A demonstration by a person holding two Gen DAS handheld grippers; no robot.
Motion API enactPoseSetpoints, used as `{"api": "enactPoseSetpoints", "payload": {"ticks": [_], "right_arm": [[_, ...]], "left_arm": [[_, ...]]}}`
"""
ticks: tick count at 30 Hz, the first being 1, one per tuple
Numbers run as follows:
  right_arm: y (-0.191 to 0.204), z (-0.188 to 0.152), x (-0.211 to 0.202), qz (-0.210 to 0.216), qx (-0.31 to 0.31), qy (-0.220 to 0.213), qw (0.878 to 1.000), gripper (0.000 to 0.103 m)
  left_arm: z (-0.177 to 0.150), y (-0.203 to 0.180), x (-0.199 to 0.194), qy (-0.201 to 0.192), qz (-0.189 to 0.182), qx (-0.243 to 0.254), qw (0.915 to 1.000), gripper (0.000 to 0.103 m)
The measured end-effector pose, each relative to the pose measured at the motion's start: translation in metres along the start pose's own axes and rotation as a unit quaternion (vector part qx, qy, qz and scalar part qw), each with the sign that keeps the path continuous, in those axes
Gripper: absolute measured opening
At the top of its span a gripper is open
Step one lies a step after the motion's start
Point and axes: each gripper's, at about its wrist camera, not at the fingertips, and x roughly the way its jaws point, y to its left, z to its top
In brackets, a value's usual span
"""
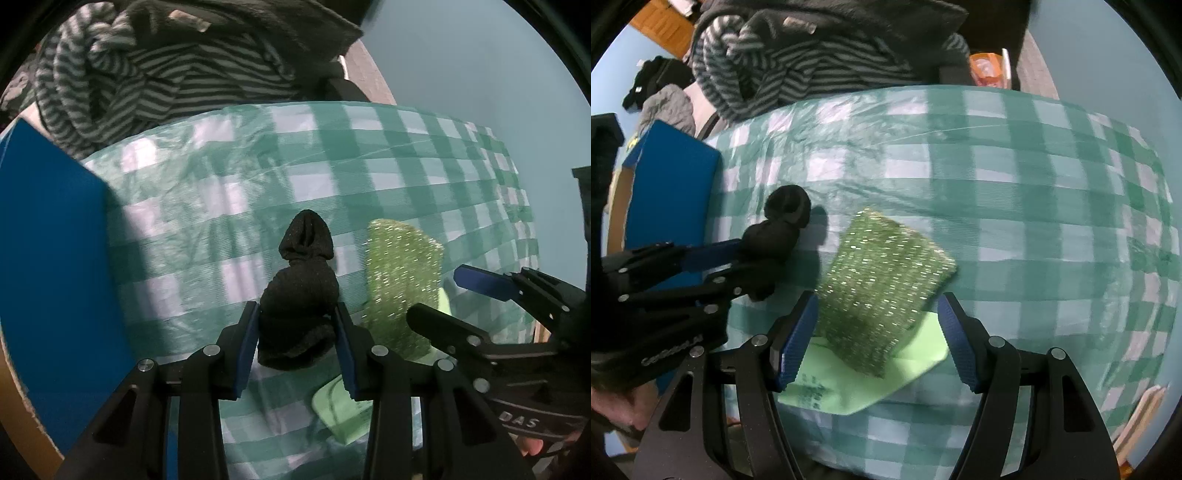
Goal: Organize soft objects
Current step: 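Grasp the black sock with the left gripper while the right grasps the green knit pad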
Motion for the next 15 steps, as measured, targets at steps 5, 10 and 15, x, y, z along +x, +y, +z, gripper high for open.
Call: {"api": "enactPoseSetpoints", "payload": {"ticks": [5, 10, 15], "right_arm": [[0.007, 0.002, 0.020, -0.017, -0.010, 0.018, 1.000, 0.068], [0.012, 0.001, 0.026, -0.042, -0.017, 0.015, 0.999, 0.070], [0.016, -0.001, 0.025, -0.068, -0.031, 0.006, 0.997, 0.065]], "left_arm": [[-0.006, 0.015, -0.003, 0.001, 0.002, -0.017, 0.9999, 0.040], [-0.009, 0.023, -0.003, 0.004, 0.007, -0.026, 0.9996, 0.040], [-0.014, 0.027, -0.006, 0.002, 0.009, -0.027, 0.9996, 0.040]]}}
